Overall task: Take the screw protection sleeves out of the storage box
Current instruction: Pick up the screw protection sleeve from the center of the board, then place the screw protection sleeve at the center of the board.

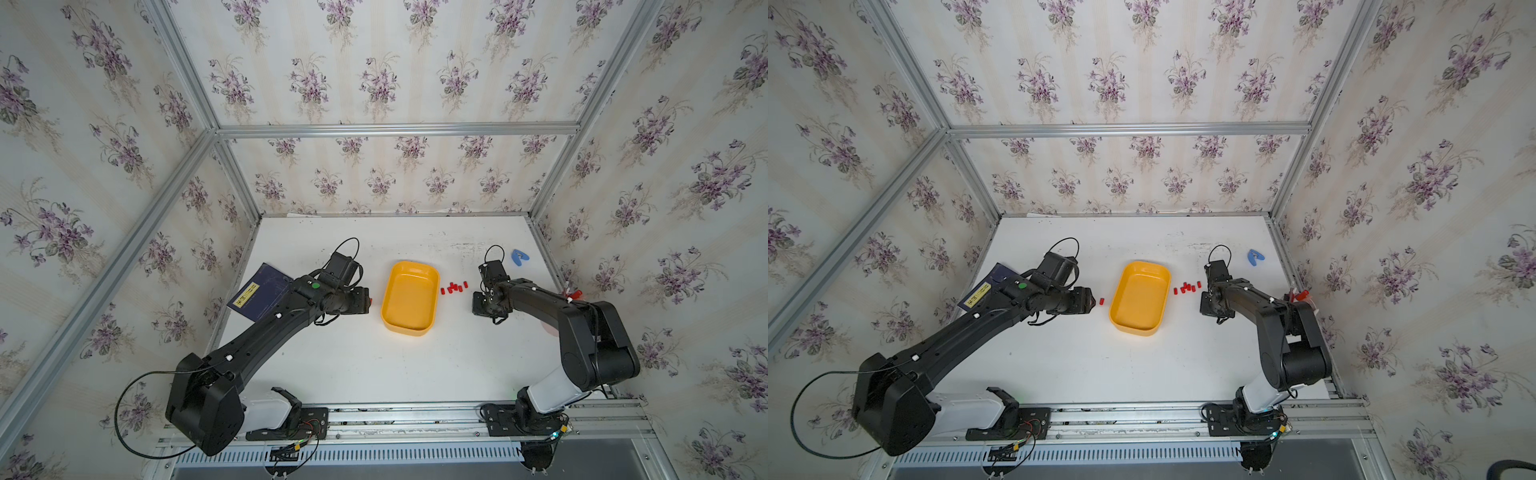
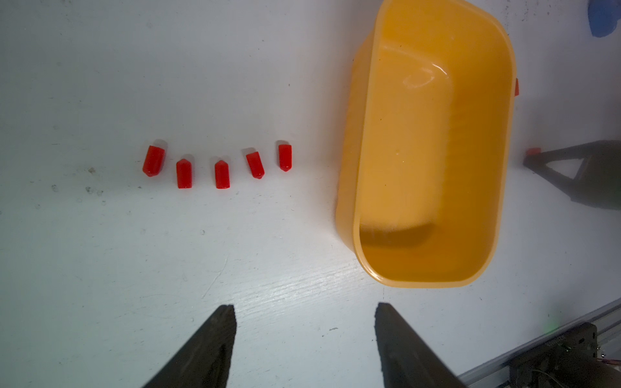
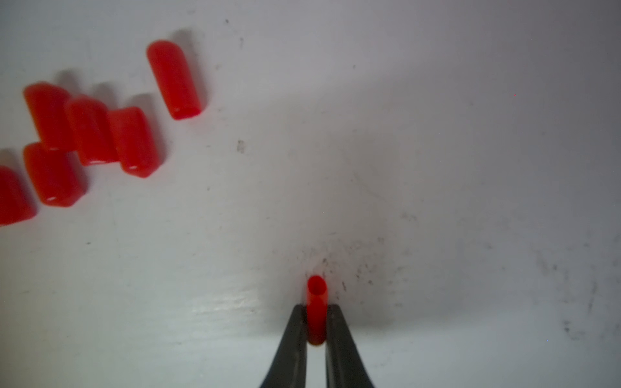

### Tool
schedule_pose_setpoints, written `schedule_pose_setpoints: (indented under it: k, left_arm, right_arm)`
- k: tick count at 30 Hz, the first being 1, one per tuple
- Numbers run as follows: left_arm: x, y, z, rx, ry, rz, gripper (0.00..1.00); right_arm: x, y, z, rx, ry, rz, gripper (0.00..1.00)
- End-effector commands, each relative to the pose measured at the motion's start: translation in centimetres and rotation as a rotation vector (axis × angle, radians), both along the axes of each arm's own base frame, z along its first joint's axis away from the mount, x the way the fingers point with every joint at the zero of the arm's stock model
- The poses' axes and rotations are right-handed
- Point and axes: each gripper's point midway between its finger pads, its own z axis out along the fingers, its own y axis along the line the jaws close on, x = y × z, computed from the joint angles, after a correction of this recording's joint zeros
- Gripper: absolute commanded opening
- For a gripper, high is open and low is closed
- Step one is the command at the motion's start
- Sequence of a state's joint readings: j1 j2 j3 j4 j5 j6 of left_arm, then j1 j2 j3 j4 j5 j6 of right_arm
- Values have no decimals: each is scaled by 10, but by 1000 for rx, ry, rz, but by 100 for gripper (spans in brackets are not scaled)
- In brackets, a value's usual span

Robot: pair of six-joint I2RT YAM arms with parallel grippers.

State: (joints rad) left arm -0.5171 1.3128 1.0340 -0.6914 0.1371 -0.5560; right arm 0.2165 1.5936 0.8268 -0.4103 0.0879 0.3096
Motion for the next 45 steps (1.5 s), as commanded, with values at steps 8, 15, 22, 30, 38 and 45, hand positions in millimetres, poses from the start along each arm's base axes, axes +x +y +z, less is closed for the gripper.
schedule_pose_setpoints:
  k: [8, 15, 22, 30, 38, 45]
  left_arm:
    - [4, 0, 2, 11, -11, -3, 70]
    - [6, 1, 6, 18, -19, -4, 70]
    - [7, 1, 5, 28, -16, -6, 70]
    - [8, 1, 6, 31, -19, -5, 70]
    - [7, 3, 9, 35, -26, -4, 70]
    - [15, 6, 54, 14, -128, 3, 72]
  right_arm:
    - [49, 5, 15, -52, -69, 74, 14]
    - [79, 14, 12, -49, -80, 138, 14]
    - [87, 17, 2, -52, -59, 163, 15]
    - [86, 16, -3, -56, -48, 163, 18]
    - [89, 16, 12, -43, -81, 141, 31]
    - [89, 16, 69, -14, -205, 115, 37]
